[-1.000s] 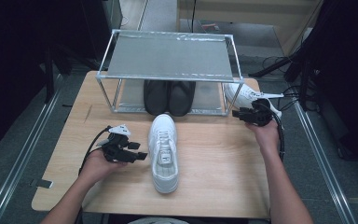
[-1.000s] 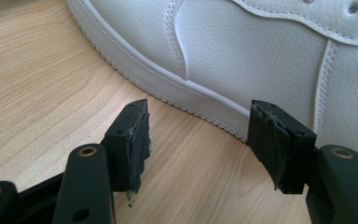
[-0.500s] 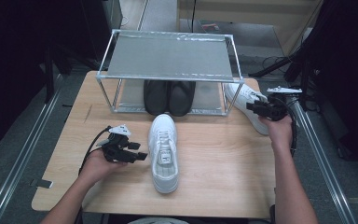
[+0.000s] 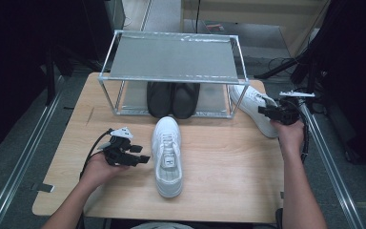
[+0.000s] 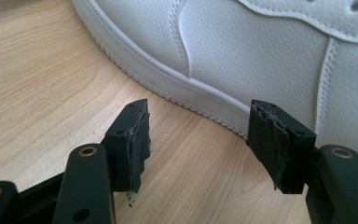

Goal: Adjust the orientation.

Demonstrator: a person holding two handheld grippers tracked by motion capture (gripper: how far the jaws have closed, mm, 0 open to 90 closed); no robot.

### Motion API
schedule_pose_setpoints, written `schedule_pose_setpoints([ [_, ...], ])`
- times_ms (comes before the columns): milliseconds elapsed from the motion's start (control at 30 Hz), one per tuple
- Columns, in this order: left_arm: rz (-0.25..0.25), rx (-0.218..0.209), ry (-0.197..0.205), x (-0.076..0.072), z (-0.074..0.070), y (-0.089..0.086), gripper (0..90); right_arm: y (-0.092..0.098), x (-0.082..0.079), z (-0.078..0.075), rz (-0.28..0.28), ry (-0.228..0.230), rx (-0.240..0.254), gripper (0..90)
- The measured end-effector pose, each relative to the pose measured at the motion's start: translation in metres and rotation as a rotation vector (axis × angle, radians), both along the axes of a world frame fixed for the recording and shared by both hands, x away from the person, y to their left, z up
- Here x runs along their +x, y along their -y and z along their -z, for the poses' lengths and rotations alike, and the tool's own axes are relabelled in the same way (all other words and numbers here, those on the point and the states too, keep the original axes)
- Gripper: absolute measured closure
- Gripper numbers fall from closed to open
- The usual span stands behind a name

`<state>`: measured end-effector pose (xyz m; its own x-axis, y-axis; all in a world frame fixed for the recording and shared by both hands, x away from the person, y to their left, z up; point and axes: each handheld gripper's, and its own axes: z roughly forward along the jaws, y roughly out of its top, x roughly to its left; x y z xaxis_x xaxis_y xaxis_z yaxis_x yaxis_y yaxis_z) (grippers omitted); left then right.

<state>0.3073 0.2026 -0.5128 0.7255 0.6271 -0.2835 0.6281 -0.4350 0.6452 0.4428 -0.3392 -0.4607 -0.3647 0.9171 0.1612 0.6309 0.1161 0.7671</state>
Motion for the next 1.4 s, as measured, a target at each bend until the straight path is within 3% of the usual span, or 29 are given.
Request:
schedule_pose_setpoints([
  [200, -0.004, 0.003, 0.001, -0.004, 0.0, -0.003, 39.2, 0.002, 0.002, 0.0, 0.027, 0.049, -0.001, 57.9],
  [300, -0.016, 0.002, 0.003, -0.006, 0.001, -0.006, 39.2, 0.002, 0.004, 0.001, 0.022, 0.04, -0.015, 61.0],
  [400, -0.021, 0.001, 0.001, -0.008, 0.002, -0.008, 39.1, 0.005, 0.008, -0.001, 0.031, 0.003, 0.029, 59.1],
  [633, -0.034, 0.001, -0.001, -0.013, 0.003, -0.011, 38.9, -0.002, 0.015, -0.001, -0.014, -0.022, 0.06, 58.5],
  [733, -0.037, 0.0, -0.002, -0.014, 0.003, -0.013, 38.9, -0.009, 0.021, 0.008, -0.025, -0.052, 0.043, 59.5],
  [933, -0.044, 0.0, -0.003, -0.017, 0.004, -0.015, 38.9, -0.013, 0.025, 0.011, -0.009, -0.05, -0.035, 74.0],
  [1067, -0.049, 0.002, 0.001, -0.018, 0.004, -0.016, 38.9, -0.013, 0.026, 0.01, -0.003, -0.059, -0.025, 75.7],
  [1400, -0.048, -0.002, 0.004, -0.018, 0.003, -0.017, 38.9, -0.011, 0.026, 0.01, 0.007, -0.029, -0.018, 80.2],
])
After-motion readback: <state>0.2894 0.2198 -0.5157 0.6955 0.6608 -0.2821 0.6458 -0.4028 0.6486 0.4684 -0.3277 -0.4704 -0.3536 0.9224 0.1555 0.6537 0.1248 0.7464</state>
